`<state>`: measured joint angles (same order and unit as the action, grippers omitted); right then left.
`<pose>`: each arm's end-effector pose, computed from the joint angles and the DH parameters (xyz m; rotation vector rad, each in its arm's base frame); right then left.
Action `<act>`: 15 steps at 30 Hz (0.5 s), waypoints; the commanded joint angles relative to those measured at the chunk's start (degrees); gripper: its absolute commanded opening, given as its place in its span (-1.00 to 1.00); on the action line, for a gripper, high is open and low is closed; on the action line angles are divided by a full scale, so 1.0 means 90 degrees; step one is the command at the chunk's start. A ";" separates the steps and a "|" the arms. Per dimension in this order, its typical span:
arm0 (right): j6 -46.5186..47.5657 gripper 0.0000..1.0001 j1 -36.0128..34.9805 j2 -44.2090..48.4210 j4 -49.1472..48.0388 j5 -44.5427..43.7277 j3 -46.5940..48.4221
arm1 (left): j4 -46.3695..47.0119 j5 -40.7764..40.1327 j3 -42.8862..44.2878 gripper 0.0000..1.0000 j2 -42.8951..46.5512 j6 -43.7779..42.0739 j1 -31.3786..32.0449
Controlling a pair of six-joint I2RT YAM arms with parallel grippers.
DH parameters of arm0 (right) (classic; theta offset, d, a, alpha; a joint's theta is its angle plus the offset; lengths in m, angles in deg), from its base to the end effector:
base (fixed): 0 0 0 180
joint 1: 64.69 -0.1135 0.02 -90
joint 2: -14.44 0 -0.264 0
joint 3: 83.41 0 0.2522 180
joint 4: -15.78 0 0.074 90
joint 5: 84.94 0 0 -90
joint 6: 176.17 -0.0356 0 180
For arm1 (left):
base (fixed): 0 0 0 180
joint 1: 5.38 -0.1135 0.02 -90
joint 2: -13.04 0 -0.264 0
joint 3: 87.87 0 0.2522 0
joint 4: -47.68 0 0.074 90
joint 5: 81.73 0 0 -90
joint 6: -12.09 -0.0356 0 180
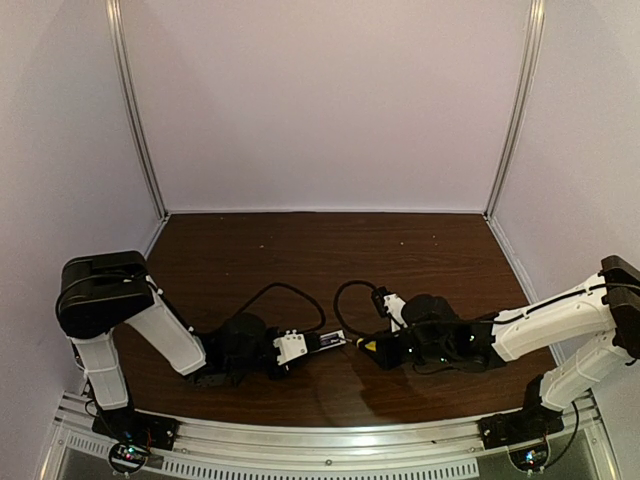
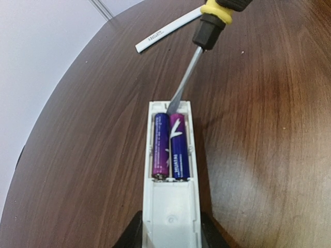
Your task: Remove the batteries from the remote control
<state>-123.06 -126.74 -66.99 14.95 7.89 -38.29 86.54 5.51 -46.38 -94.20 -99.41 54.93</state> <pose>0.1265 0.2421 0.1616 -0.5483 2.3179 0.9710 0.1499 -0.2594 0.0861 1.3259 1.5769 -0.3735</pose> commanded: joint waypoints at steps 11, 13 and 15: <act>-0.0090 -1.00 -0.0225 0.0034 -0.0887 0.1549 0.0115 | 0.0677 0.0046 0.0160 -1.00 0.0081 0.0006 0.0013; -0.0091 -1.00 -0.0222 0.0043 -0.0884 0.1553 0.0120 | 0.0672 0.0030 0.0161 -1.00 0.0083 0.0006 0.0015; -0.0100 -1.00 -0.0221 0.0058 -0.0880 0.1559 0.0123 | 0.0667 0.0019 0.0166 -1.00 0.0073 0.0006 0.0017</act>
<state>-123.95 -126.67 -67.01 14.86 8.06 -38.29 86.54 5.42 -46.40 -94.18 -99.43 54.93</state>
